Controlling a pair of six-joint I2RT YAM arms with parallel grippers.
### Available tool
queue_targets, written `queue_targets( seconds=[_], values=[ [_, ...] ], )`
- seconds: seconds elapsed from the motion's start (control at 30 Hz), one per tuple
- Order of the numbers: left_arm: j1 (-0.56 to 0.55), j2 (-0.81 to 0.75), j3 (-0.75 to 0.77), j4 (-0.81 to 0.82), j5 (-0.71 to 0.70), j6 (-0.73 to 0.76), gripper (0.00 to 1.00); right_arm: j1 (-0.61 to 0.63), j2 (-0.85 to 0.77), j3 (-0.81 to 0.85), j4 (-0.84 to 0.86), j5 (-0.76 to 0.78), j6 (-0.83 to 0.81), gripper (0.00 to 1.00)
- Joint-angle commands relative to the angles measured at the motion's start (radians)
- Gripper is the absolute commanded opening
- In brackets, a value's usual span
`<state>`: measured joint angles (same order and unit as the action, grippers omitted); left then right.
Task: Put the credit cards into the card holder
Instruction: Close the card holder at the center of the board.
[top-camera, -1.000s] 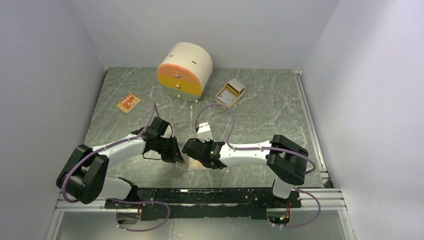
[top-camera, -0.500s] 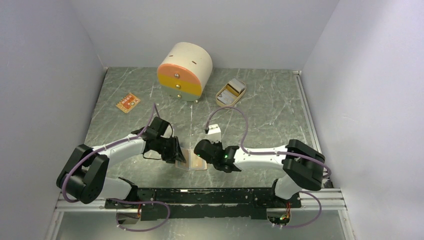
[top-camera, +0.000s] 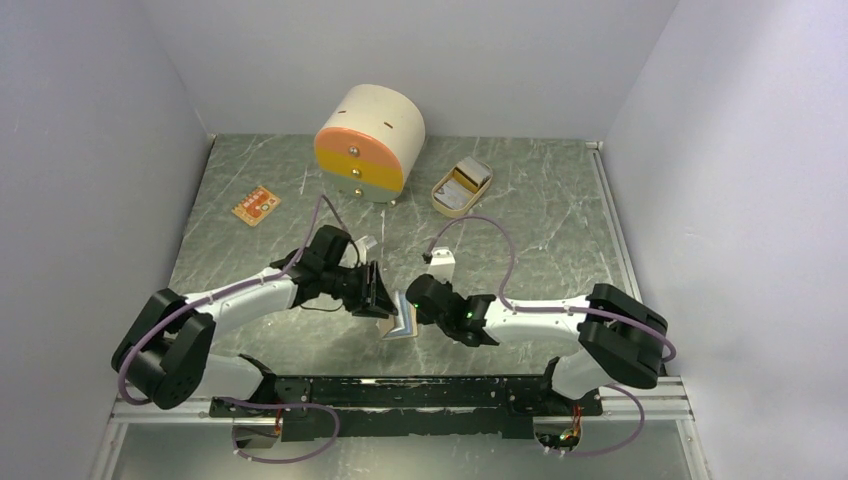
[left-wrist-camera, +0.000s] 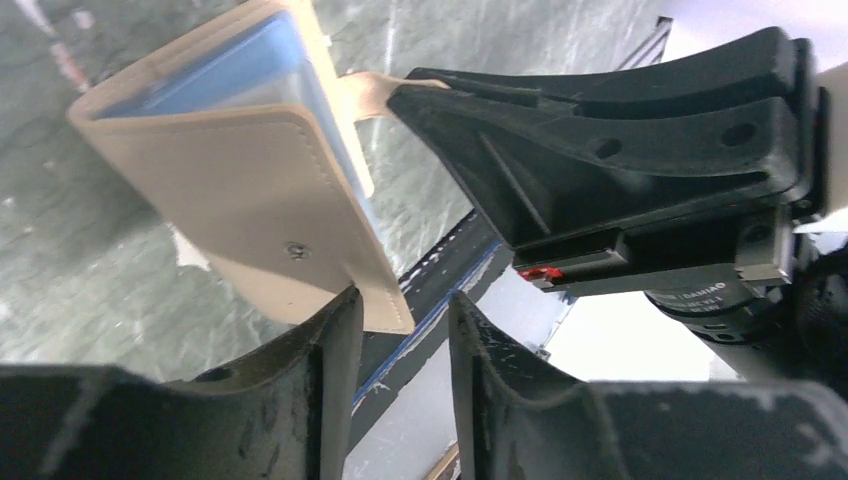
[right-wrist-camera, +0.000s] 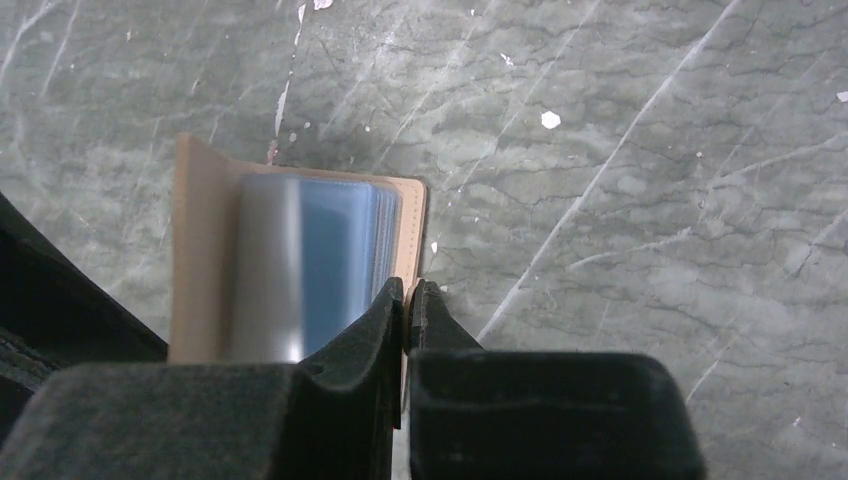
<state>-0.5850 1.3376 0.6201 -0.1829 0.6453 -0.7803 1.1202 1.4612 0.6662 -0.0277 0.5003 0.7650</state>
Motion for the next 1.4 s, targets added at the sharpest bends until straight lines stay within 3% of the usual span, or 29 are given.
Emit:
queue_targets(
  seconds=[0.0, 0.17, 0.33, 0.47, 0.63, 0.73, 0.87, 0.97, 1.17, 1.37],
  values=[
    [-0.012, 0.018, 0.014, 0.128, 0.069, -0.039, 0.39, -0.011, -0.044, -0.044, 0.073, -0.014, 0.034, 0.00],
    [-0.012, 0.033, 0.048, 0.049, -0.038, -0.002, 0.26, -0.021, -0.042, -0.063, 0.089, -0.035, 0.046, 0.00],
    [-0.013, 0.065, 0.040, 0.081, -0.053, -0.009, 0.23, -0.023, -0.054, -0.073, 0.104, -0.044, 0.044, 0.00],
    [-0.015, 0.111, 0.030, 0.162, -0.007, -0.022, 0.40, -0.025, -0.067, -0.079, 0.108, -0.039, 0.043, 0.00],
    [-0.011, 0.097, 0.070, 0.041, -0.133, 0.031, 0.32, -0.024, -0.070, -0.092, 0.118, -0.054, 0.044, 0.00],
    [-0.009, 0.082, 0.085, -0.006, -0.192, 0.040, 0.40, -0.024, -0.071, -0.093, 0.119, -0.069, 0.042, 0.01],
    [-0.010, 0.104, 0.105, -0.063, -0.245, 0.064, 0.38, -0.026, -0.072, -0.097, 0.128, -0.072, 0.036, 0.07],
    [-0.010, 0.098, 0.102, -0.074, -0.273, 0.074, 0.32, -0.026, -0.071, -0.083, 0.108, -0.063, 0.035, 0.18],
    [-0.010, 0.126, 0.114, -0.082, -0.267, 0.089, 0.23, -0.028, -0.099, -0.075, 0.076, -0.047, 0.046, 0.23],
    [-0.010, 0.155, 0.109, -0.072, -0.262, 0.100, 0.24, -0.029, -0.143, -0.077, 0.041, -0.028, 0.054, 0.24]
  ],
)
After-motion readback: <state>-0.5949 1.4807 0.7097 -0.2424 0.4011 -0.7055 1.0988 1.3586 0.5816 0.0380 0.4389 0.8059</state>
